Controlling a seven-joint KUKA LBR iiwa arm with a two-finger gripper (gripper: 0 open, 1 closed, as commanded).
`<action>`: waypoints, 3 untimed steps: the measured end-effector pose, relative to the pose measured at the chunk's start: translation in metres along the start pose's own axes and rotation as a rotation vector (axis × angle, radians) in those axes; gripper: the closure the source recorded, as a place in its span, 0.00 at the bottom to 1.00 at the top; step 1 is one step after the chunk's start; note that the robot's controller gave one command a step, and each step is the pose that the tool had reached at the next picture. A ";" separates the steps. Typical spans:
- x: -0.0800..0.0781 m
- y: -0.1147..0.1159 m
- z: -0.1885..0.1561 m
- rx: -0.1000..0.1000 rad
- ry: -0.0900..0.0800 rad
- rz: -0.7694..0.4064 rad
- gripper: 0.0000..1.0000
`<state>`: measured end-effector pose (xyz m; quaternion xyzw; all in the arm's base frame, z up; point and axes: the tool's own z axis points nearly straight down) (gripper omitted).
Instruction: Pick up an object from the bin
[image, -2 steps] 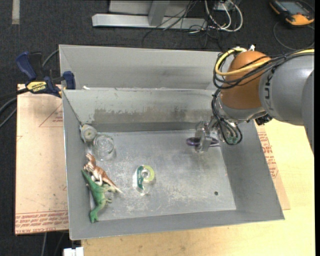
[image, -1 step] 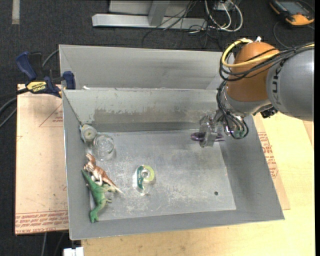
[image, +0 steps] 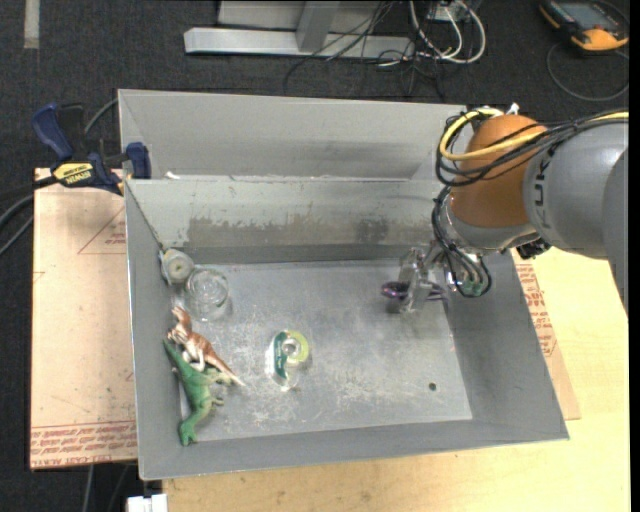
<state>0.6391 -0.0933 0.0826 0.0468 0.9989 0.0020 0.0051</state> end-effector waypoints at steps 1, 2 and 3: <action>0.000 0.001 -0.003 0.000 0.001 -0.001 1.00; 0.032 0.035 -0.042 -0.002 0.000 -0.211 1.00; -0.012 -0.035 0.012 0.000 -0.006 0.024 0.00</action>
Offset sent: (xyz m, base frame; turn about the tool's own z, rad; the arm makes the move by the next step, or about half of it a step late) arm -0.0289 0.0361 0.0421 -0.2090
